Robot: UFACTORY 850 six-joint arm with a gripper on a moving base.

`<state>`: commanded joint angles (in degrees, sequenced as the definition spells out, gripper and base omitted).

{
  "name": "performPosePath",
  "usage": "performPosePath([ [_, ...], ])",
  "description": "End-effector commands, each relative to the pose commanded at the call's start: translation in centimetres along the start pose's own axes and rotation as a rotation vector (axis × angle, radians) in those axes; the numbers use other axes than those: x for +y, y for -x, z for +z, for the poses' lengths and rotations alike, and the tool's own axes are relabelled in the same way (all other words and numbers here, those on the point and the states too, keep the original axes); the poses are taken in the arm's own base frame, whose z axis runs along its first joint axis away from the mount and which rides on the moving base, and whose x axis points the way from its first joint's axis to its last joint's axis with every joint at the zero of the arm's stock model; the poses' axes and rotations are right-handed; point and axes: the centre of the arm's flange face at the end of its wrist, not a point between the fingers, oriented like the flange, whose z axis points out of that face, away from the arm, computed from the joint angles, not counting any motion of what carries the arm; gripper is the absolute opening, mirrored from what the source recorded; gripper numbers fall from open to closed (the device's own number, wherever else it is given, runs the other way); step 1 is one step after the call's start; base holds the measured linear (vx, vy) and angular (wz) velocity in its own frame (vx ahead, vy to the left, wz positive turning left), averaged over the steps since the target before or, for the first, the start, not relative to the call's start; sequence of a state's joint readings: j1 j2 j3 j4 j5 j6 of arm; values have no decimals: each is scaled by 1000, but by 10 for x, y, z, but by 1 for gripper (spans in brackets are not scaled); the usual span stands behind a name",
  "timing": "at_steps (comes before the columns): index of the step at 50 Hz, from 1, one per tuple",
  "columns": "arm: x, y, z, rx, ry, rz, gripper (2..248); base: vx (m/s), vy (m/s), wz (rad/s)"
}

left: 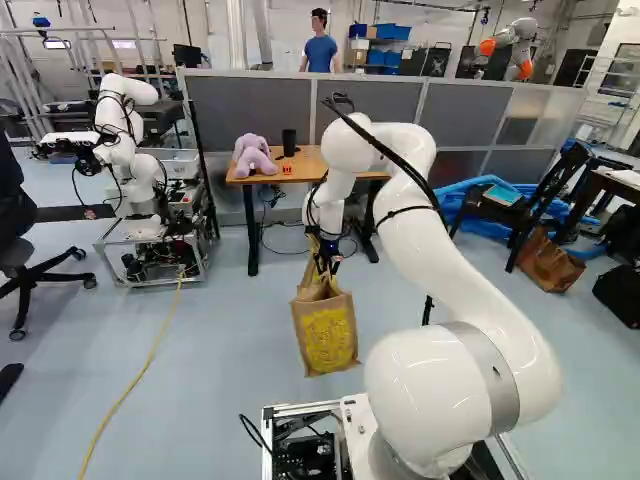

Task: Pick up the bag on the ground and place it on the table

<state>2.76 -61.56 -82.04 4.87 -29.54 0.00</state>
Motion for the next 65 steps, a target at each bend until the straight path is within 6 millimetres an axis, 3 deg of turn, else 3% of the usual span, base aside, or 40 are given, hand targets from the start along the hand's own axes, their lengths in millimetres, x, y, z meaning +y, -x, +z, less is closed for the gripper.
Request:
performPosePath([
  [65, -2, -10, -119, -34, -15, -3, 22, 0, 0, 0],
])
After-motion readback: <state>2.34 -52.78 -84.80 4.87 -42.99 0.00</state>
